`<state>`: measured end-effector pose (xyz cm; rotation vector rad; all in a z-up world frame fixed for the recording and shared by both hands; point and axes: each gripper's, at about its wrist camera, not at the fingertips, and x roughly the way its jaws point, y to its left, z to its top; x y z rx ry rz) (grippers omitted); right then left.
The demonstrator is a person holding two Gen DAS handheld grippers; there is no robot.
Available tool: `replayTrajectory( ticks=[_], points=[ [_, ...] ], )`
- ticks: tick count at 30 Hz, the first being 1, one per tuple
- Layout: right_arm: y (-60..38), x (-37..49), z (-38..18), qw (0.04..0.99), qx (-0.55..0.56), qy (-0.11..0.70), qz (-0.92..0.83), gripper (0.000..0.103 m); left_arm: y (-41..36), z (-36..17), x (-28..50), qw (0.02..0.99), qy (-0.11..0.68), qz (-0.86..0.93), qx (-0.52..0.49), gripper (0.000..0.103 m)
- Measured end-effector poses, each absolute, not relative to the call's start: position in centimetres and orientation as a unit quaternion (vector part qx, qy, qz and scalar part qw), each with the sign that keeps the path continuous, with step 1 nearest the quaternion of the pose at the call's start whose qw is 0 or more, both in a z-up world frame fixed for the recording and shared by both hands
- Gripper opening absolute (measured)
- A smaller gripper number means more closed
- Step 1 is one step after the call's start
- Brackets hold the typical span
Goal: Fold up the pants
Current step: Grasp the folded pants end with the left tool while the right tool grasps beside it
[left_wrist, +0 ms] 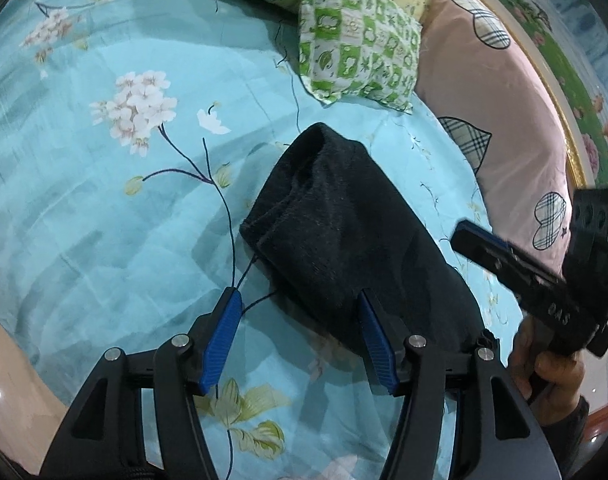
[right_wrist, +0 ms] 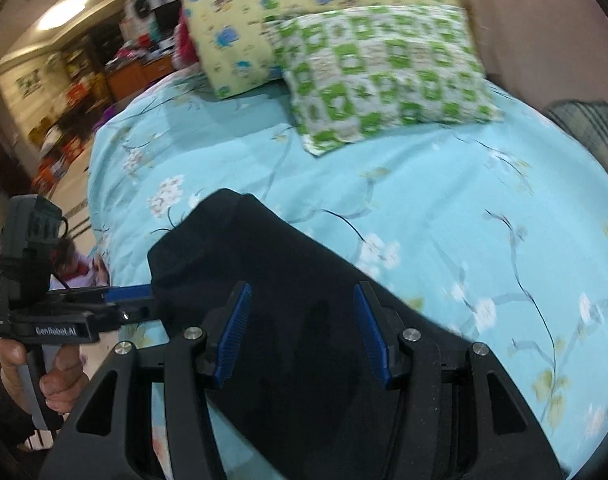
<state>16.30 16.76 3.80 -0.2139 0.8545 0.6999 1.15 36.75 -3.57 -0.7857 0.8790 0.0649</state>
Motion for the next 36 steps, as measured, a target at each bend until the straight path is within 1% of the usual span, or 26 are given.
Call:
replayTrajectory(
  ticks=[4, 10, 15, 17, 19, 20, 21, 22, 23, 24, 25, 26, 31, 34, 36],
  points=[
    [18.9, 18.3, 3.5, 0.829, -0.116, 0.411, 0.361, 0.054, 36.8, -4.2, 1.8, 0.826, 0.418, 0.03, -0.376, 0.063],
    [21.8, 21.5, 1.9, 0.794, -0.111, 0.442, 0.402, 0.054, 36.5, -4.4, 2.7, 0.828, 0.414, 0.033, -0.376, 0.066],
    [24.5, 22.2, 0.0, 0.771, -0.149, 0.453, 0.421, 0.054, 36.3, -4.5, 3.3, 0.834, 0.409, 0.04, -0.367, 0.066],
    [24.8, 22.3, -0.2, 0.772, -0.152, 0.447, 0.426, 0.051, 36.4, -4.5, 3.6, 0.837, 0.406, 0.041, -0.364, 0.064],
    [24.7, 22.4, -0.1, 0.77, -0.142, 0.447, 0.433, 0.04, 36.2, -4.5, 3.8, 0.842, 0.403, 0.045, -0.357, 0.063],
    [24.6, 22.4, 0.0, 0.771, -0.135, 0.445, 0.436, 0.035, 36.1, -4.5, 4.0, 0.844, 0.401, 0.047, -0.352, 0.059],
    [24.4, 22.4, 0.2, 0.77, -0.128, 0.444, 0.44, 0.026, 35.9, -4.5, 4.1, 0.847, 0.401, 0.05, -0.345, 0.055],
    [24.1, 22.4, 0.4, 0.771, -0.124, 0.443, 0.441, 0.022, 35.8, -4.5, 4.3, 0.848, 0.402, 0.051, -0.34, 0.045],
    [24.0, 22.3, 0.6, 0.771, -0.121, 0.442, 0.442, 0.018, 35.7, -4.6, 4.4, 0.848, 0.405, 0.049, -0.338, 0.04],
    [23.7, 22.2, 0.9, 0.772, -0.117, 0.44, 0.444, 0.009, 35.7, -4.6, 4.4, 0.848, 0.403, 0.047, -0.342, 0.037],
    [23.4, 22.0, 1.2, 0.775, -0.112, 0.437, 0.443, 0.008, 35.8, -4.6, 4.3, 0.847, 0.4, 0.042, -0.348, 0.031],
    [23.1, 21.9, 1.3, 0.776, -0.109, 0.435, 0.443, 0.008, 35.8, -4.6, 4.2, 0.845, 0.399, 0.037, -0.353, 0.028],
    [22.1, 21.2, 2.1, 0.779, -0.094, 0.429, 0.447, 0.007, 35.3, -4.0, 3.8, 0.85, 0.396, 0.038, -0.344, 0.027],
    [22.2, 21.4, 2.1, 0.778, -0.095, 0.43, 0.448, 0.007, 35.6, -4.4, 3.7, 0.843, 0.402, 0.039, -0.356, 0.027],
    [22.5, 21.9, 1.7, 0.77, -0.09, 0.445, 0.448, 0.011, 35.9, -4.7, 3.6, 0.837, 0.405, 0.04, -0.367, 0.028]
  ],
)
